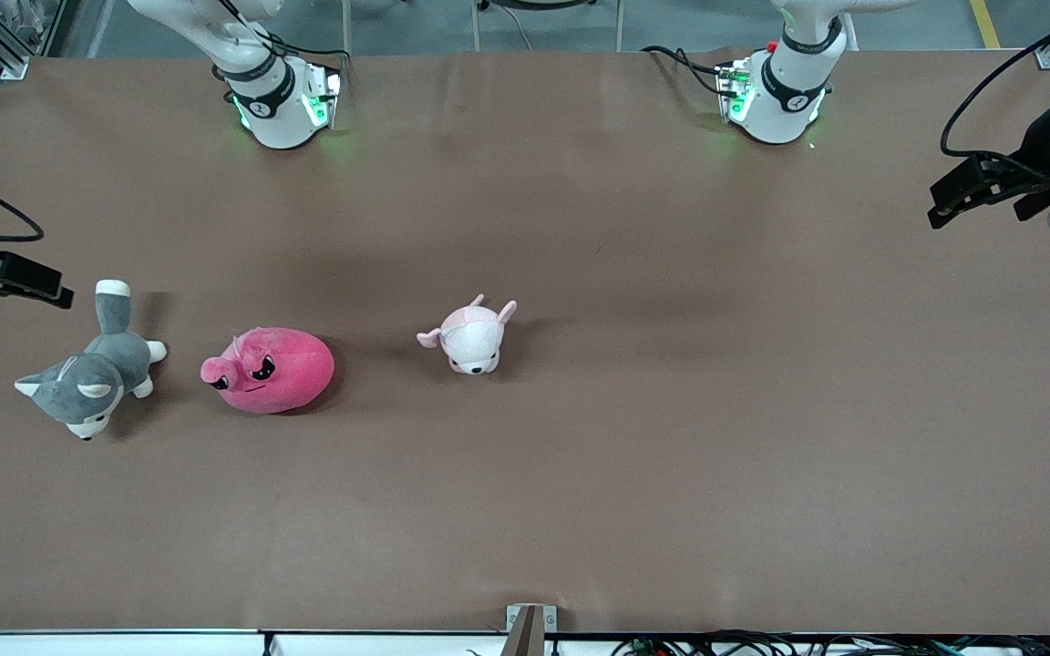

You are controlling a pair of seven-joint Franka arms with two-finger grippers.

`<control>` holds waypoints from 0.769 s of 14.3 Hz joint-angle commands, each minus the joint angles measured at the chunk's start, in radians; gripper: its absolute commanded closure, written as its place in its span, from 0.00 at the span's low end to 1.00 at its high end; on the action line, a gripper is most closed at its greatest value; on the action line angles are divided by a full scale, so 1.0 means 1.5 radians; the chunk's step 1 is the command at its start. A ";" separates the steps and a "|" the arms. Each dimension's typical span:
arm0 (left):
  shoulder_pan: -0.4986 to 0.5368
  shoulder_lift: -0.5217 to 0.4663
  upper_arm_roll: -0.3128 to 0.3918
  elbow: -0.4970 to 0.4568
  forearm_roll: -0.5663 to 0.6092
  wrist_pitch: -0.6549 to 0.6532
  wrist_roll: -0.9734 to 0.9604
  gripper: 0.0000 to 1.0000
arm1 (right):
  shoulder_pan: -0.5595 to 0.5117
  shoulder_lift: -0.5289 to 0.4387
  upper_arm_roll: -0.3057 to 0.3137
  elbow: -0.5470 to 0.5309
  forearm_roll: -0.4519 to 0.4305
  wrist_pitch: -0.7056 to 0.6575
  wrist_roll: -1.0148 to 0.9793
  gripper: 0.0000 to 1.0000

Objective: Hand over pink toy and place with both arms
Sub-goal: 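Open the right gripper and lift it away from the pink plush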

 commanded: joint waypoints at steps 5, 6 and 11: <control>0.002 -0.003 0.002 0.001 -0.001 -0.001 0.020 0.00 | -0.030 -0.119 0.007 -0.140 -0.025 0.113 0.006 0.00; 0.003 -0.004 0.002 0.001 -0.001 -0.002 0.021 0.00 | -0.039 -0.140 0.011 -0.172 -0.024 0.133 0.006 0.00; 0.003 -0.005 0.005 0.004 -0.001 -0.003 0.041 0.00 | -0.030 -0.189 0.013 -0.237 -0.026 0.146 0.005 0.00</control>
